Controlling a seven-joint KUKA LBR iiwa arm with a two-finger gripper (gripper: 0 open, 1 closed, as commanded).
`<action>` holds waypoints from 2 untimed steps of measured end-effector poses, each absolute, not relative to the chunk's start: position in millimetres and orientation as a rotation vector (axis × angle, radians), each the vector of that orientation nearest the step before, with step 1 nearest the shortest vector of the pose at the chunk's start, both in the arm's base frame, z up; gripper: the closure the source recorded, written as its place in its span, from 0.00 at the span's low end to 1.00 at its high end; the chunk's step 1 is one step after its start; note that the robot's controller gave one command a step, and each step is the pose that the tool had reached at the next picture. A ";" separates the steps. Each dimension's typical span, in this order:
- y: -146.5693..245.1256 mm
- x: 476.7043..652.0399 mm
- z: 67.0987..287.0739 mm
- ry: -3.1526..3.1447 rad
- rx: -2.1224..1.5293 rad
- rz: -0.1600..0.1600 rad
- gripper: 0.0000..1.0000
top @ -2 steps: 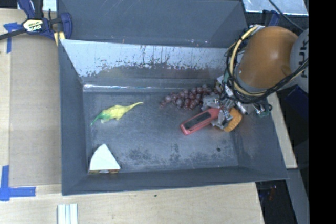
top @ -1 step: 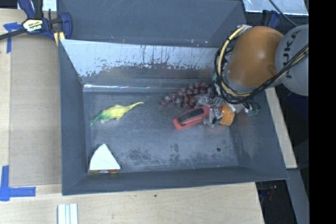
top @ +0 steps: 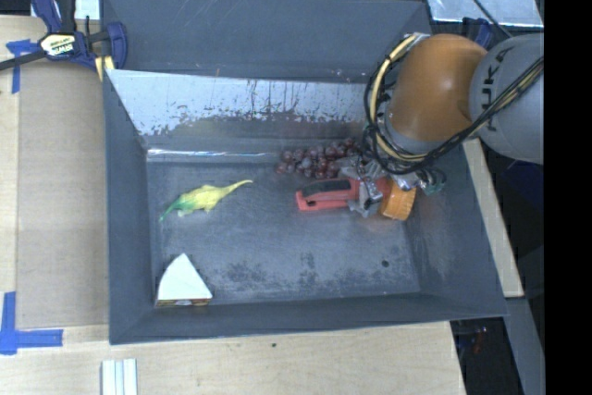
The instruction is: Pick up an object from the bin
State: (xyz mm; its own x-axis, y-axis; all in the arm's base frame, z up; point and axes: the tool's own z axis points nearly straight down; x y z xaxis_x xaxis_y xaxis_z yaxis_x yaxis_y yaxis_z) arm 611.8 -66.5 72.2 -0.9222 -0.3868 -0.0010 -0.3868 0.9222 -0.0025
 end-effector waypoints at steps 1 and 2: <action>-63.8 597.2 139.7 3.075 -0.603 0.003 1.00; -50.2 578.6 214.1 3.066 -0.676 0.004 1.00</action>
Offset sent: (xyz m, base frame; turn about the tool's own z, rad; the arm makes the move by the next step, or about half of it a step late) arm -0.0418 0.0237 0.1736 -0.0626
